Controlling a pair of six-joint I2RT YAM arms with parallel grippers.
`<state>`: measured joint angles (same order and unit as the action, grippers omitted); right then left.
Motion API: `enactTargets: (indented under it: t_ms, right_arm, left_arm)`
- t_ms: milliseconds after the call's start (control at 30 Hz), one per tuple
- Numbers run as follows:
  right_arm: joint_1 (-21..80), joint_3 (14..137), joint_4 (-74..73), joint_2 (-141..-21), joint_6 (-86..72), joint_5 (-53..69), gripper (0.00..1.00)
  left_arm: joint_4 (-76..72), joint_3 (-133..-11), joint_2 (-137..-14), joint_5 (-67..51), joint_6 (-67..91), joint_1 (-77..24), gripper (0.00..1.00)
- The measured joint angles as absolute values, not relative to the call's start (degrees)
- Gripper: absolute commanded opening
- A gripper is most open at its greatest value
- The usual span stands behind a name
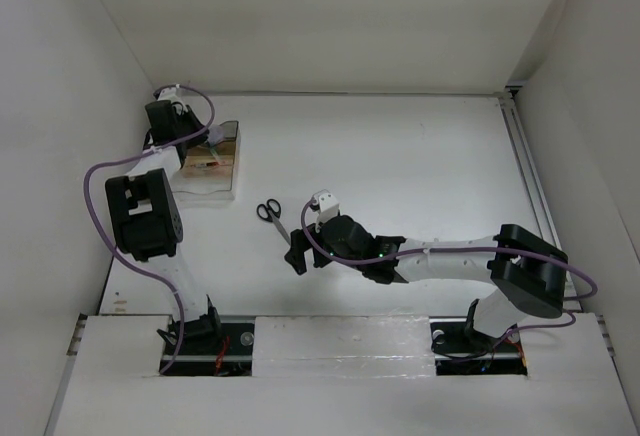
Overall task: Sort the stationery into containers
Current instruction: Place the pen in the storage box.
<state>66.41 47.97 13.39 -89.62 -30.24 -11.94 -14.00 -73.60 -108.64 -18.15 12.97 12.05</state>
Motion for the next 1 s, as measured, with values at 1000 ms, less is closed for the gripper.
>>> enactTargets:
  t_ms: [1000]
  right_arm:
    - [66.4, 47.9, 13.4, -89.6, -30.2, -11.5, 0.99]
  left_arm:
    - [-9.3, -66.1, -103.0, -9.7, 33.2, 12.1, 0.00]
